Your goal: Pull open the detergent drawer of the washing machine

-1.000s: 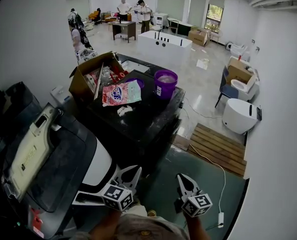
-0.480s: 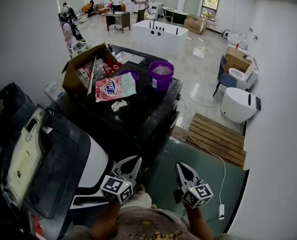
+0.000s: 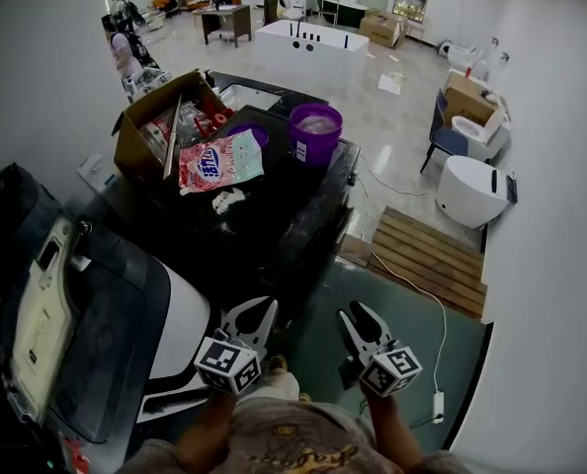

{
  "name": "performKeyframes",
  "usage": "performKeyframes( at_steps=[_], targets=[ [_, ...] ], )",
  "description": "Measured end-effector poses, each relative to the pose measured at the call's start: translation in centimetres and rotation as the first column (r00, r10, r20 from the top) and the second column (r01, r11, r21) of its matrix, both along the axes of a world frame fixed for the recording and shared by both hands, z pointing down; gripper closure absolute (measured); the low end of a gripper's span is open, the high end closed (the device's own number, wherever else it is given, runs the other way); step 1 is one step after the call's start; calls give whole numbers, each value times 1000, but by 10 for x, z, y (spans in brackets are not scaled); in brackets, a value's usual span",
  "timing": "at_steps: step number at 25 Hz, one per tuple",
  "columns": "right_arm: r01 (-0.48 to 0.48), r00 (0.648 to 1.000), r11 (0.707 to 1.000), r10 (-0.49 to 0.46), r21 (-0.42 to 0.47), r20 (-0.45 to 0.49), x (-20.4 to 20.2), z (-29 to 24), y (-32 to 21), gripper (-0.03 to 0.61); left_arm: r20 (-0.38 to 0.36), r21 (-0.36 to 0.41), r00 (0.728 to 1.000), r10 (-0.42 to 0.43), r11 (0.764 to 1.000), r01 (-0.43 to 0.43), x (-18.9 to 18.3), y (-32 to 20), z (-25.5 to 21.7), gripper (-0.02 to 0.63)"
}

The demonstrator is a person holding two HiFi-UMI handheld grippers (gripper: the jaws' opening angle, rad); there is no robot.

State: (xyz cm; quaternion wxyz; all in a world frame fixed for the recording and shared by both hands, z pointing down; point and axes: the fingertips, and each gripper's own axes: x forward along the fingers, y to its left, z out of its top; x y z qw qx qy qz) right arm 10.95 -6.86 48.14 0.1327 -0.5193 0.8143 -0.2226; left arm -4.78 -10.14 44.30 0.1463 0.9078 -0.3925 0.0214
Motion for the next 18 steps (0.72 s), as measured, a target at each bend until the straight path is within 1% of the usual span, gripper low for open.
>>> performKeyframes(
  at_steps=[3, 7, 9, 11, 13, 15, 18],
  targets=[
    [17, 995, 1000, -16, -15, 94, -4, -3, -13, 351, -1, -10, 1000, 0, 1000, 0, 1, -8, 3, 592],
    [71, 987, 996, -63, -53, 145, -12, 9, -31, 251, 13, -26, 1000, 1, 1000, -1, 1, -18, 10, 592],
    [97, 981, 993, -85, -66, 173, -17, 17, -41, 212, 30, -35, 1000, 4, 999, -3, 1, -23, 15, 592],
    [124, 975, 989, -106, -83, 195, -20, 29, -49, 173, 26, -49, 1000, 3, 999, -2, 2, -27, 20, 592],
    [142, 966, 984, -114, -108, 233, -26, 36, -58, 147, 36, -57, 999, 6, 998, -4, 1, -31, 25, 592],
    [168, 959, 980, -138, -108, 247, -29, 46, -68, 132, 40, -59, 999, 3, 998, -1, 0, -37, 27, 592],
    [200, 941, 972, -155, -126, 300, -33, 60, -84, 129, 27, -66, 1000, -8, 998, 10, -1, -46, 28, 592]
  ],
)
